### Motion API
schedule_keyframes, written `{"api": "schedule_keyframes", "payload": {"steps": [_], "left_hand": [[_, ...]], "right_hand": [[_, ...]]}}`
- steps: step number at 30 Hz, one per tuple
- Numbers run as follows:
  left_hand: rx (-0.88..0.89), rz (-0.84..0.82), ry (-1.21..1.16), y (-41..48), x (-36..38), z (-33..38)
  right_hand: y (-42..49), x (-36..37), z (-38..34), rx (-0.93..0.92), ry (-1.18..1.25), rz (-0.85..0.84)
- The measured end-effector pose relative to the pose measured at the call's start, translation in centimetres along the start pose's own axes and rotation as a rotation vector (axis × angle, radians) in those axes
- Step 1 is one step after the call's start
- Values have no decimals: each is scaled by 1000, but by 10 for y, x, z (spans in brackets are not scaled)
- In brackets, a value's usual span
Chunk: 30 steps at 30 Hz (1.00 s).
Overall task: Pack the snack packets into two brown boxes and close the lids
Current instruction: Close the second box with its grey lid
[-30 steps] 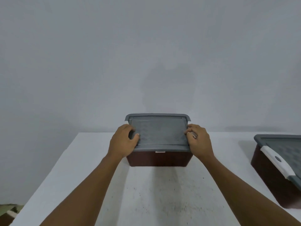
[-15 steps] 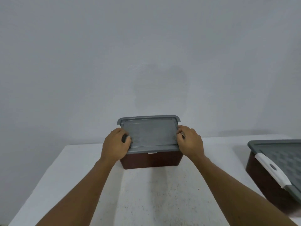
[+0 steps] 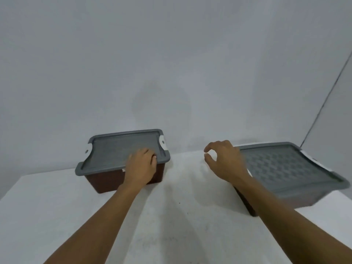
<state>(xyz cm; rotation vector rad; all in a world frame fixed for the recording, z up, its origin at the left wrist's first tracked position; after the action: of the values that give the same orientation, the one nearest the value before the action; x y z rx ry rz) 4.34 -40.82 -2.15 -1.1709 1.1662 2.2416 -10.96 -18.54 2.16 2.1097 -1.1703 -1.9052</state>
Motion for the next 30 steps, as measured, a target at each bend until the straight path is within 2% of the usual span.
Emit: {"api": "schedule_keyframes", "payload": {"steps": [2,4,7,9,12,14,16,18,24,30], "left_hand": [[-30,-67,19,-8,18,45],[-155,-161,120,-18,38,72],[-153,-146,124,-35,58,110],[-129,-203,-26,-43,65,145],[-312,-520,-329,-49,72,210],[-422,-623,-561,-53,74,244],[-490,-604,-710,-57,75,266],[-547,-570,-757,-61,75,273],[-586,-508,-743,-76,65,251],[-634,-407,-669,-81,41,202]], "right_hand": [[-13,-26,43,58,-19,-65],[-28,-44,86,157,-15,-171],[-59,-63,151,226,-66,-290],[-75,-73,182,242,-81,-333],[-88,-92,214,325,-180,-331],[-93,-100,231,419,-242,-294],[-98,-105,241,536,-217,-300],[-100,-105,242,567,-177,-347],[-102,-93,229,505,-164,-266],[-88,-87,209,354,23,-250]]}}
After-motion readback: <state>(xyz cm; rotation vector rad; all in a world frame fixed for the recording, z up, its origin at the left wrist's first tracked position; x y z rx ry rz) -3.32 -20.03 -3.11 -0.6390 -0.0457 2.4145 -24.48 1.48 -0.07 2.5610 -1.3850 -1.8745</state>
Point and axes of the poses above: each hand's wrist, its own y-axis towards the middle knuckle, its own x-axis out of the palm, z = x × y, the point moved 1 cm from there along y, towards the middle knuckle, and after that the axes turned 8 degrees about -x, right-handed, at the moved point
